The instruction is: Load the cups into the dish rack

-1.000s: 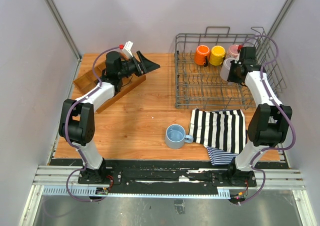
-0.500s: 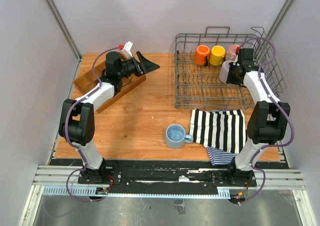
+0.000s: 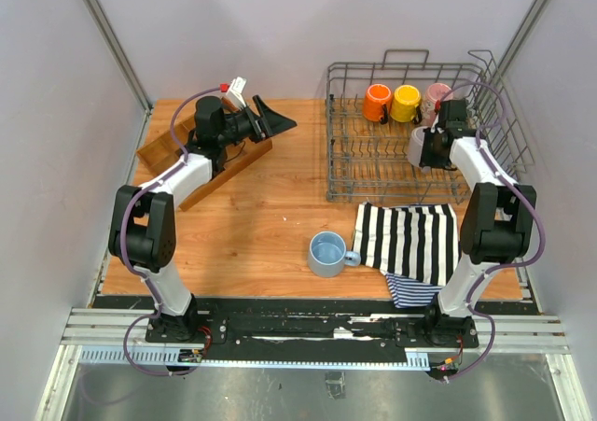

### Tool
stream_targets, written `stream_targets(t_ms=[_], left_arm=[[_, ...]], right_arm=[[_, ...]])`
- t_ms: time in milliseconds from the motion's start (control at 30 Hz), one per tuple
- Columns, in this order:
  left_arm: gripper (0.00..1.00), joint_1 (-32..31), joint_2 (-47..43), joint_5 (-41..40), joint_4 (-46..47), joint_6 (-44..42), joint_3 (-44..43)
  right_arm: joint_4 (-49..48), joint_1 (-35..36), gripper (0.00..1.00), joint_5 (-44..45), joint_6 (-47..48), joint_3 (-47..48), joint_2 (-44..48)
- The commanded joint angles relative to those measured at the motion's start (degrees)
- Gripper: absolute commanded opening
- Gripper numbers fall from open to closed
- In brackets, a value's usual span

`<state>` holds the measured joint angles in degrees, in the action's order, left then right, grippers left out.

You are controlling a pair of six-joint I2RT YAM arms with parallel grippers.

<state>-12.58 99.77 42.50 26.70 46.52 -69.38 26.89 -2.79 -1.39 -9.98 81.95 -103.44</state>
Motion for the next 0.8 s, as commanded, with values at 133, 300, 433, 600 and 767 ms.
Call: stream_targets(t_ms=[133, 300, 433, 600, 767], left_arm=[[0.82, 0.72, -2.81, 0.28, 0.11, -1.25, 1.08], [0.82, 0.71, -3.14, 0.24, 0.03, -1.34, 1.59], [0.82, 0.71, -3.45, 0.3, -0.54, -1.7, 1.89], [0.82, 0.71, -4.17, 0.15, -1.01, -2.14, 3.29], [0.82, 0.72, -5.1, 0.14, -1.19, -2.4, 4.57]], right_arm=[[-4.77, 0.59, 0.01, 2.29, 1.58, -2.44, 0.23], [-4.89, 0.59, 0.02, 3.33, 1.86, -4.31, 0.34], [-4.84, 0.68, 0.16, 4.25, 1.94, -5.73, 0.75], [-4.75, 0.76, 0.2, 5.08, 1.98, -7.01, 1.6], [-4.35, 1.01, 0.32, 6.32, 2.31, -8.03, 2.19]])
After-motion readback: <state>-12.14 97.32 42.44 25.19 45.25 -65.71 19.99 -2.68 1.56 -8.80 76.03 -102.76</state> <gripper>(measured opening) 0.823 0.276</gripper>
